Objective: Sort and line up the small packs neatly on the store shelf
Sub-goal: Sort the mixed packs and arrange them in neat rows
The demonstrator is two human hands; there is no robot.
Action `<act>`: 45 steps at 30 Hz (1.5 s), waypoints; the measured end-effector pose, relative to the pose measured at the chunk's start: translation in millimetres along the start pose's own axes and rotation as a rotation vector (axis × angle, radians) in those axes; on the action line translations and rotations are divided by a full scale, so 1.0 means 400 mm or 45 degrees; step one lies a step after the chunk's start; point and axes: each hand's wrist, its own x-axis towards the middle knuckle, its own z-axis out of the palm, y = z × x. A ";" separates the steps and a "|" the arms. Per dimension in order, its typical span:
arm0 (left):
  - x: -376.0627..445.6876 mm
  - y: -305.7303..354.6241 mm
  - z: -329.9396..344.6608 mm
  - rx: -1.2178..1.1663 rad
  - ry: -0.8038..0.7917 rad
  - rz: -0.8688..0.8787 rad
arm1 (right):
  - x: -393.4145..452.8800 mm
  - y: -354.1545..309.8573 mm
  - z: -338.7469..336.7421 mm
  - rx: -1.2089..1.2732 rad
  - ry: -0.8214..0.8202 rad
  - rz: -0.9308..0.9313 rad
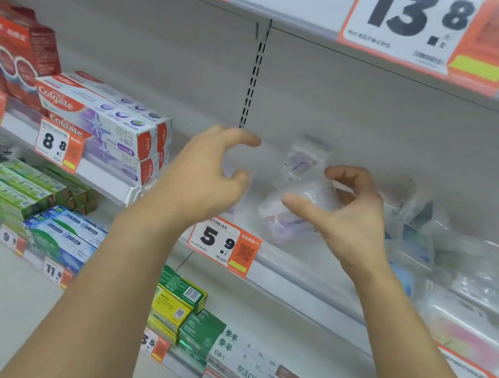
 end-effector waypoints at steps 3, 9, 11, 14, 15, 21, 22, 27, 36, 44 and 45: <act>0.001 0.091 0.014 -0.131 -0.346 0.032 | 0.005 -0.015 -0.006 0.153 0.026 -0.005; 0.008 0.102 0.081 -0.039 -0.138 -0.032 | 0.001 -0.016 0.019 0.609 0.055 0.050; -0.003 0.091 0.093 -0.307 -0.050 -0.150 | 0.007 -0.005 -0.005 0.606 -0.023 0.022; -0.014 0.094 0.102 -0.558 0.066 -0.255 | 0.002 0.020 -0.035 0.239 -0.228 -0.002; -0.016 0.095 0.106 -0.512 0.063 -0.254 | -0.001 0.027 -0.037 0.226 -0.269 0.017; -0.015 0.044 0.080 -0.009 0.281 -0.182 | 0.013 0.060 -0.045 -0.042 -0.307 0.003; -0.011 0.027 0.072 0.027 0.325 -0.206 | 0.011 0.067 -0.042 -0.127 -0.363 -0.003; -0.004 -0.050 0.068 0.182 0.054 -0.516 | 0.001 0.087 -0.028 -0.245 -0.546 -0.020; -0.002 -0.053 0.020 0.071 -0.211 -0.459 | 0.017 0.086 -0.030 -0.137 -0.646 0.065; 0.002 -0.068 0.006 0.030 -0.281 -0.472 | 0.017 0.097 -0.028 -0.121 -0.662 0.046; 0.002 -0.068 0.006 0.033 -0.287 -0.469 | 0.016 0.095 -0.029 -0.131 -0.679 0.043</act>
